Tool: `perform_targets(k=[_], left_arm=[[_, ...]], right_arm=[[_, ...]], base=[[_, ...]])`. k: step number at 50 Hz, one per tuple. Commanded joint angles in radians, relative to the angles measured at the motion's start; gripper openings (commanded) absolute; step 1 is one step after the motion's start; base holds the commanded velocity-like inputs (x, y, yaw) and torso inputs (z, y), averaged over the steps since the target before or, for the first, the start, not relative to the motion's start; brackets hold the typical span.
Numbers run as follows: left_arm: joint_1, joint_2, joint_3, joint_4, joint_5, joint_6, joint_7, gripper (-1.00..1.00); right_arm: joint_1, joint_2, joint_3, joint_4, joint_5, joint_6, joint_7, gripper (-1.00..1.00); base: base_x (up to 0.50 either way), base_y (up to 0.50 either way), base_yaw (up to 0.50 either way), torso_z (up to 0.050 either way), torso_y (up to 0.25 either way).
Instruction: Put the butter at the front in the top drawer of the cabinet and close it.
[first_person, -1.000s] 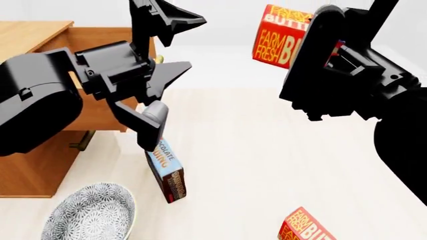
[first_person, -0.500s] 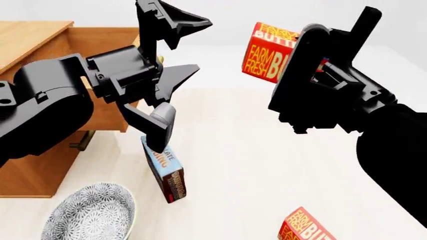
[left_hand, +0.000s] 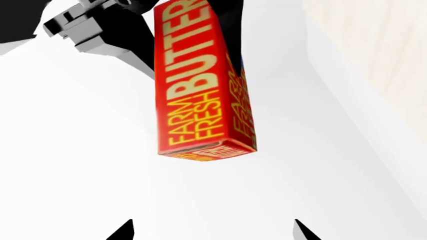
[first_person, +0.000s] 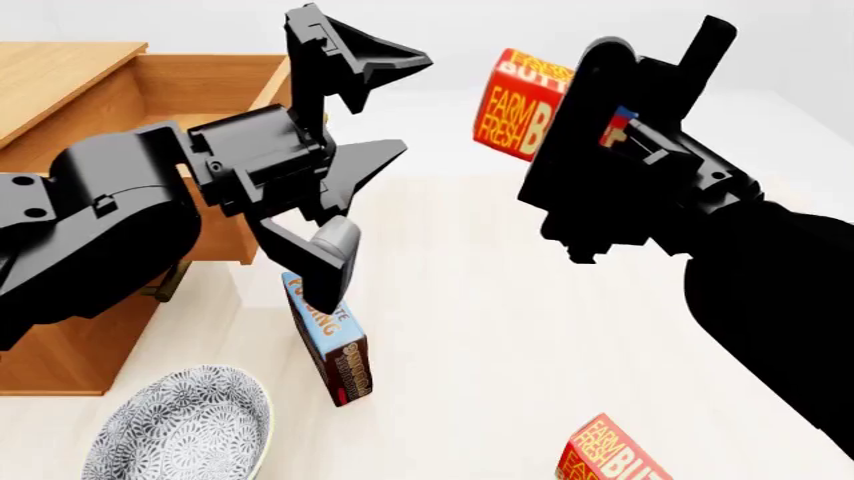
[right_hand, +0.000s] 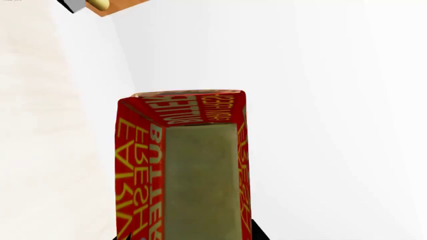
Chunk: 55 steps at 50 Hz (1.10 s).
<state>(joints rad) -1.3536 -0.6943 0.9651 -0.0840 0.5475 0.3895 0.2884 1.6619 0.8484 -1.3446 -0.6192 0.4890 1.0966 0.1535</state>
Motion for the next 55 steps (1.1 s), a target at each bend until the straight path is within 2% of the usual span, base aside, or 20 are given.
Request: perform_targets(k=[1,26,55], left_arm=[[0.000,0.009,0.003,-0.010,0.004,0.003,-0.010,1.00],[-0.019,0.067,0.008,-0.065,-0.020,0.026,-0.037,1.00],[-0.019,0.087,0.022,-0.088,-0.036,0.046,-0.039,1.00]], right_arm=[[0.030,-0.031,0.032,0.022,-0.089,0.019,0.016,-1.00],[0.018,-0.040,0.056,-0.005,-0.067,0.016,0.020,-1.00],[0.014,-0.061,0.061,0.013,-0.072,-0.016,0.014,-1.00]], base=[[0.00,0.00,0.00,0.000,0.010],[0.00,0.00,0.00,0.000,0.001],[0.00,0.00,0.00,0.000,0.001]])
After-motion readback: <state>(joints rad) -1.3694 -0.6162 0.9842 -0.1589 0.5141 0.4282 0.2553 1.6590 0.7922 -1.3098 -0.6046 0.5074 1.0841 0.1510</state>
